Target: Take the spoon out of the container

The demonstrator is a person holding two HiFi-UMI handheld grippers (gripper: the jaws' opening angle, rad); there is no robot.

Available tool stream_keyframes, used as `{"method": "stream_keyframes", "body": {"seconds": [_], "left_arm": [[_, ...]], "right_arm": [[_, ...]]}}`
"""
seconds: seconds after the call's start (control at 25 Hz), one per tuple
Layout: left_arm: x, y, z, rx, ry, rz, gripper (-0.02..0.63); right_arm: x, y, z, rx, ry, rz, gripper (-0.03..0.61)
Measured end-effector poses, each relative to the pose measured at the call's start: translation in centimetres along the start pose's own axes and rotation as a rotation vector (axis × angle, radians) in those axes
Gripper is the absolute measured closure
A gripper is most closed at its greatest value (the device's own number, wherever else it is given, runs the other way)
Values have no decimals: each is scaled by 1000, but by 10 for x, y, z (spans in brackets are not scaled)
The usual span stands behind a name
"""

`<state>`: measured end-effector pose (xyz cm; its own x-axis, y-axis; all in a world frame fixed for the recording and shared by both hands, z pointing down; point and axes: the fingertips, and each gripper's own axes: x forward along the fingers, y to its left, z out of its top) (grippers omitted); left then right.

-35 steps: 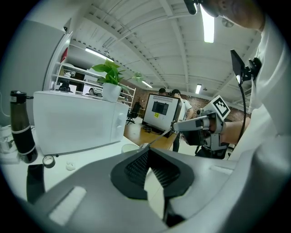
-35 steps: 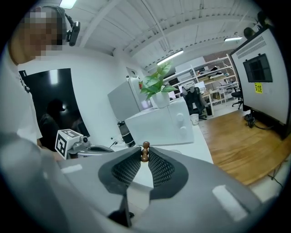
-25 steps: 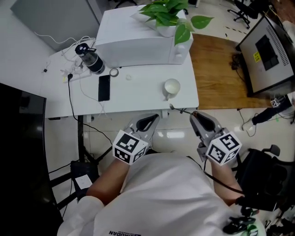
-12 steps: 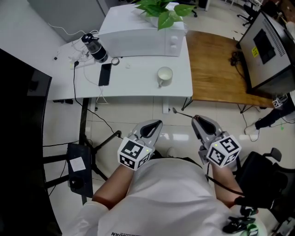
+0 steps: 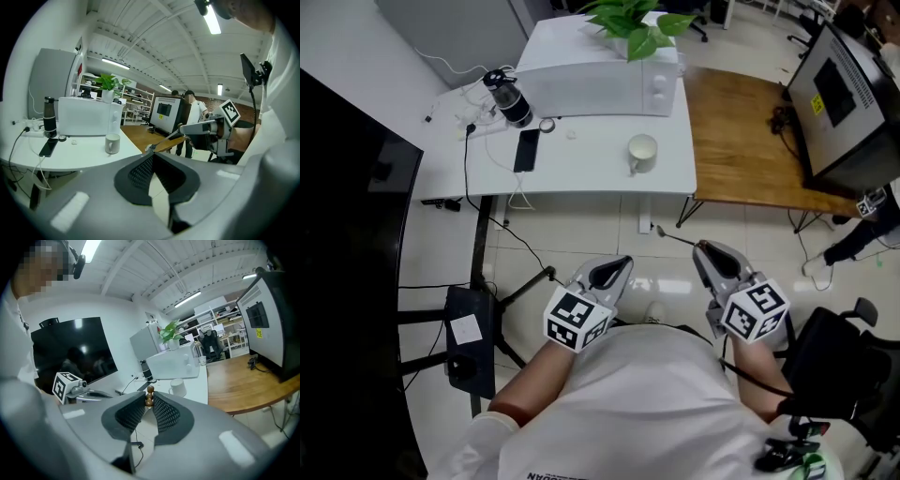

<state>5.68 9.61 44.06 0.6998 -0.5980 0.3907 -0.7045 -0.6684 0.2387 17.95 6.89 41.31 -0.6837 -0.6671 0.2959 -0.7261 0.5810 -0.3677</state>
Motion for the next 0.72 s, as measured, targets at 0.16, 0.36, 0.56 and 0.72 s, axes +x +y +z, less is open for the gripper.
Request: {"method": "stream_keyframes", "body": {"seconds": [0.16, 0.36, 0.56, 0.72], "left_arm": [[-12, 12, 10, 6, -4, -23, 609], [-23, 29, 11, 21, -7, -47, 609], [-32, 30, 3, 24, 6, -92, 609], [-35, 31, 0, 26, 7, -113, 609]], "right_arm": [[1, 18, 9, 11, -10, -21, 522], [7, 35, 10, 12, -28, -56, 522], [12, 54, -3, 18, 2, -72, 522], [16, 60, -5, 16, 3, -82, 523]]}}
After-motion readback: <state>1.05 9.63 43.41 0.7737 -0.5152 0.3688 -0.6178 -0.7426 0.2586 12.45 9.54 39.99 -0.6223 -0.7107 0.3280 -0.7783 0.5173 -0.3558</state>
